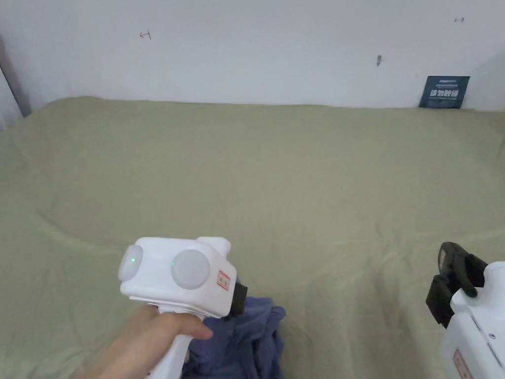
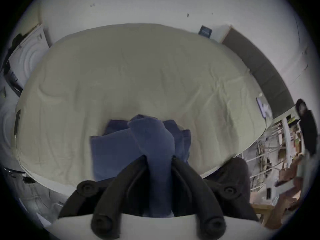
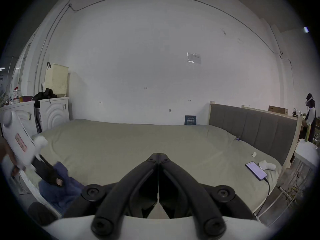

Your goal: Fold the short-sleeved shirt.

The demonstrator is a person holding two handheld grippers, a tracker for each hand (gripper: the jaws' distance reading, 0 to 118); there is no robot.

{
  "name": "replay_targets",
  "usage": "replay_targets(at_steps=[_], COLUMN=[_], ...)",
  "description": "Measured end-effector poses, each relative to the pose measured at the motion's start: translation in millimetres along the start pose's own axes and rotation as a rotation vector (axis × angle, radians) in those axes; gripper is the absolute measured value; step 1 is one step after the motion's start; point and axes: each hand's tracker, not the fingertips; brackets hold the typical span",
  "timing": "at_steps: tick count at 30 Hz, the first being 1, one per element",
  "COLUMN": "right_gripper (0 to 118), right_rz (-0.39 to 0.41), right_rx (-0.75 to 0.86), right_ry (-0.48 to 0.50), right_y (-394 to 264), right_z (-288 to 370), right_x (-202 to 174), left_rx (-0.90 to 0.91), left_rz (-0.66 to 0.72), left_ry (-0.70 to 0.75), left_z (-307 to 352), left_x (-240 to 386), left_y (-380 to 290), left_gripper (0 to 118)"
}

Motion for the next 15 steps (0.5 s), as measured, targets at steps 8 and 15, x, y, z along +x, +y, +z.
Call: replay_targets(at_steps=[8,15], right_gripper=[0,0], right_rz=[-0.005,-0.025], right_rx=[-0.055,-0.101], right_ry=[-0.015,-0.002], right_y=[-12.5,-24.2], right_z=[1.3,0.7], right_x=[12.2,8.8], left_rx=[0.019,0.088], left_rz=[0.115,0.197], left_ry=[-0.182,-0.452], left_z=[-19.9,3.1], left_x=[-10.9,-75.1], left_y=[-5.0,-20.7], left_gripper=[106,0])
